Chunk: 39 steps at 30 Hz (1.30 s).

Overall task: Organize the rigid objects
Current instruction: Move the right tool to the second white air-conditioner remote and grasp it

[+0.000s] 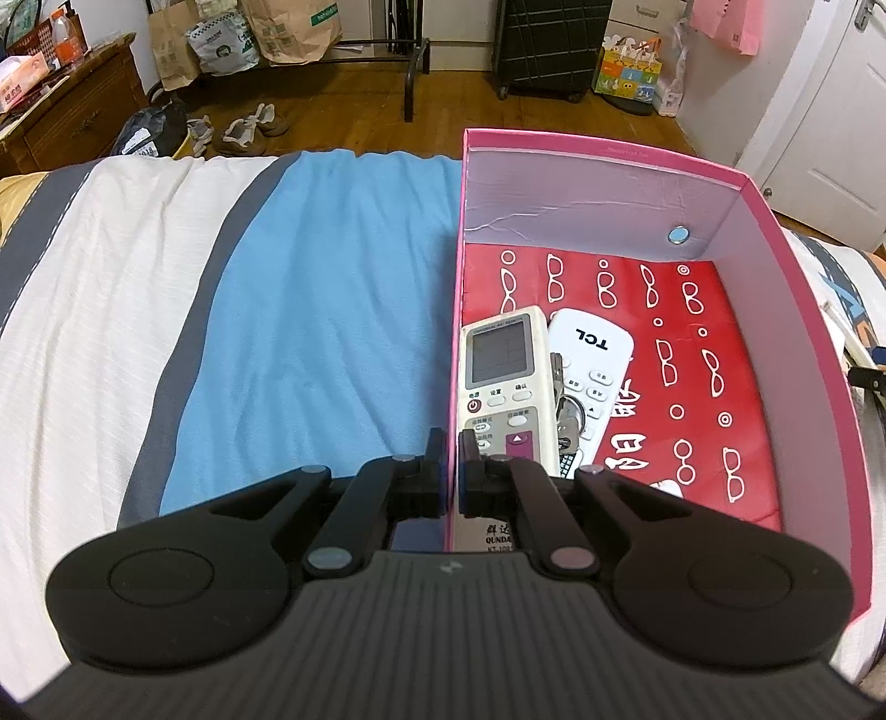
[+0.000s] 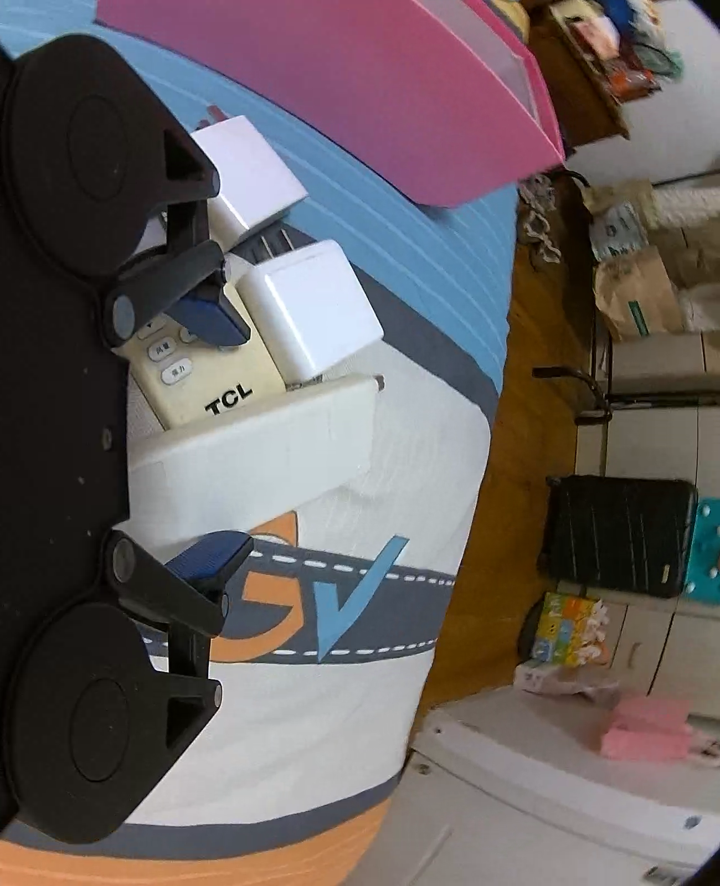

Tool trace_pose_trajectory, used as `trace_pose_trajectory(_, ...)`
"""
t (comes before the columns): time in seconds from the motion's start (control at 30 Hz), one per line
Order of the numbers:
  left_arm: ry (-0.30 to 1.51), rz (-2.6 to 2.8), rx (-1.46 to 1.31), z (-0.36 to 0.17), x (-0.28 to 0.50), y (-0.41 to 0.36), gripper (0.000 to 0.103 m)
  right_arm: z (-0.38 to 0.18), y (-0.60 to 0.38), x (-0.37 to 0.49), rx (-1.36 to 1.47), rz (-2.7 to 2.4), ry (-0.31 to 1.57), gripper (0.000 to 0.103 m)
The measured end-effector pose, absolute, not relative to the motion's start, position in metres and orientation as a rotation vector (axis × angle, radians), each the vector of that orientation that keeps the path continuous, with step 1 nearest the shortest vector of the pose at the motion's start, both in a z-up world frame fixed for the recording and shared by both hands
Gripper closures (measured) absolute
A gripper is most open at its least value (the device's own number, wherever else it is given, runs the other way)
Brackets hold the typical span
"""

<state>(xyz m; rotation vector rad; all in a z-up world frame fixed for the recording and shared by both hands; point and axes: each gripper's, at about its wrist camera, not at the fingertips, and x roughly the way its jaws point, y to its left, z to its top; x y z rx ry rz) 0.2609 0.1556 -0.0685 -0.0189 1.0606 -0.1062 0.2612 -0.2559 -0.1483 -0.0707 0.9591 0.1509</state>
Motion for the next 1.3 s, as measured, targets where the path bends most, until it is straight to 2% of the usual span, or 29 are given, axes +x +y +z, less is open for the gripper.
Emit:
trace_pose_trajectory(0.07, 1.06, -0.106, -0.018, -0.069, 0.261, 0.156, 0.1, -0.148, -0.261, 0.262, -0.059, 0.106, 0.963, 0.048)
trace_pose_trajectory(0.17, 1.06, -0.105, -0.017, -0.068, 0.261, 0.156, 0.1, -0.142, -0.271, 0.261, 0.024, 0.116, 0.995, 0.057)
trace_pose_trajectory(0.23, 1.061, -0.104, -0.019, -0.068, 0.261, 0.156, 0.1, -0.138, -0.274, 0.258, 0.06, 0.11, 1.011, 0.068)
trace_pose_trajectory(0.3, 1.061, -0.104, -0.017, -0.068, 0.261, 0.156, 0.1, -0.133, -0.283, 0.254, 0.18, 0.13, 1.017, 0.095)
trace_pose_trajectory(0.33, 1.061, -0.103, -0.018, -0.068, 0.261, 0.156, 0.1, -0.132, -0.29, 0.253, 0.259, 0.153, 1.027, 0.096)
trace_pose_trajectory(0.4, 1.061, -0.103, -0.017, -0.068, 0.261, 0.156, 0.1, -0.133, -0.295, 0.251, 0.336, 0.174, 1.03, 0.095)
trace_pose_trajectory(0.53, 1.061, -0.103, -0.013, -0.068, 0.26, 0.156, 0.1, -0.131, -0.274, 0.253, 0.119, 0.125, 0.983, 0.084)
trace_pose_trajectory(0.57, 1.06, -0.103, -0.013, -0.068, 0.26, 0.156, 0.099, -0.131, -0.272, 0.256, 0.093, 0.131, 0.974, 0.072)
trace_pose_trajectory(0.6, 1.061, -0.103, -0.014, -0.068, 0.26, 0.156, 0.099, -0.133, -0.27, 0.259, 0.076, 0.135, 0.965, 0.065)
trace_pose_trajectory(0.67, 1.061, -0.105, -0.016, -0.068, 0.26, 0.156, 0.099, -0.139, -0.27, 0.263, 0.066, 0.136, 0.968, 0.063)
trace_pose_trajectory(0.8, 1.063, -0.104, -0.021, -0.069, 0.261, 0.156, 0.099, -0.15, -0.259, 0.261, -0.083, 0.106, 0.972, 0.048)
trace_pose_trajectory(0.93, 1.066, -0.109, -0.017, -0.07, 0.261, 0.156, 0.099, -0.15, -0.265, 0.263, -0.041, 0.097, 0.97, 0.047)
trace_pose_trajectory(0.97, 1.067, -0.11, -0.021, -0.07, 0.262, 0.157, 0.099, -0.15, -0.267, 0.262, -0.018, 0.099, 0.97, 0.049)
trace_pose_trajectory(1.0, 1.068, -0.11, -0.023, -0.07, 0.262, 0.158, 0.099, -0.149, -0.27, 0.262, 0.005, 0.103, 0.968, 0.057)
trace_pose_trajectory(1.07, 1.063, -0.111, -0.023, -0.069, 0.261, 0.157, 0.099, -0.143, -0.277, 0.26, 0.078, 0.12, 0.957, 0.065)
trace_pose_trajectory(1.2, 1.062, -0.11, -0.024, -0.069, 0.26, 0.156, 0.099, -0.142, -0.315, 0.261, 0.41, 0.111, 0.986, 0.07)
trace_pose_trajectory(1.3, 1.06, -0.109, -0.019, -0.068, 0.259, 0.155, 0.099, -0.143, -0.335, 0.256, 0.531, 0.071, 0.974, 0.077)
